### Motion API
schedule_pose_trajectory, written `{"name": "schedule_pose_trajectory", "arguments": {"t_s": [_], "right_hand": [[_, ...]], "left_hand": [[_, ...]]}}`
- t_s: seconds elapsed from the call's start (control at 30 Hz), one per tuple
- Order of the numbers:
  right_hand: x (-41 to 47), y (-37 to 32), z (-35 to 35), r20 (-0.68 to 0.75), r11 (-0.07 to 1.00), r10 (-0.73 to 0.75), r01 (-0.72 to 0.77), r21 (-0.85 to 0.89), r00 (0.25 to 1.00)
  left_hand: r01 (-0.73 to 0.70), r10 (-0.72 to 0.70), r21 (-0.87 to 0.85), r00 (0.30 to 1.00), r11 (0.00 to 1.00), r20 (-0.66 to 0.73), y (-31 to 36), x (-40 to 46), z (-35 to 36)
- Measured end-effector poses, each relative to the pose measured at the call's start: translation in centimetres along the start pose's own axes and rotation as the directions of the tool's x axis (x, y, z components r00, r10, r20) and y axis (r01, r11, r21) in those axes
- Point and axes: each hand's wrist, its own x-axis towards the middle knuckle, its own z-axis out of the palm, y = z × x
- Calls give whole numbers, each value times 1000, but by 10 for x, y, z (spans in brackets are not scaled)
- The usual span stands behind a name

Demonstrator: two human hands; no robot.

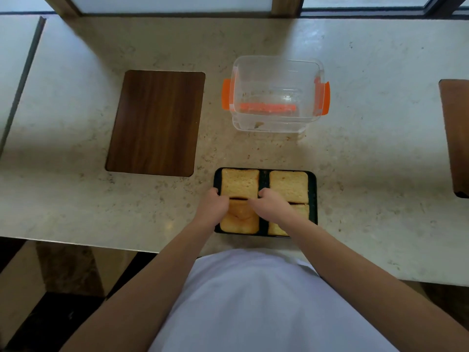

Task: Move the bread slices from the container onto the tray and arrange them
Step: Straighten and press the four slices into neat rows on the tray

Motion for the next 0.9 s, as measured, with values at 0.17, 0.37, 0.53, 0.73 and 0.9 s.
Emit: {"name": "schedule_pose_trajectory", "arguments": {"t_s": [0.17, 0.37, 0.53, 0.73, 0.9], "right_hand": [[-1, 1, 3, -15, 999, -29, 29, -14, 999], [-3, 4, -1, -5, 999, -16, 17, 33, 1000], [-2, 3, -1, -11, 1000, -4, 5, 29, 1000], [-1, 1, 3, -23, 1000, -4, 4, -28, 1000], [0, 2, 3, -32, 1000, -23, 23, -8, 999]], "left_hand": [[-73, 72, 39, 997, 997, 15, -2, 5, 4], [-110, 109, 49, 994, 993, 22, 3, 1, 6], [-110, 108, 63, 994, 992, 31, 1, 3, 3], [-106, 106, 30, 994, 994, 5, -4, 2, 5], [-142, 142, 72, 990, 987, 0, 0, -1, 3]]}}
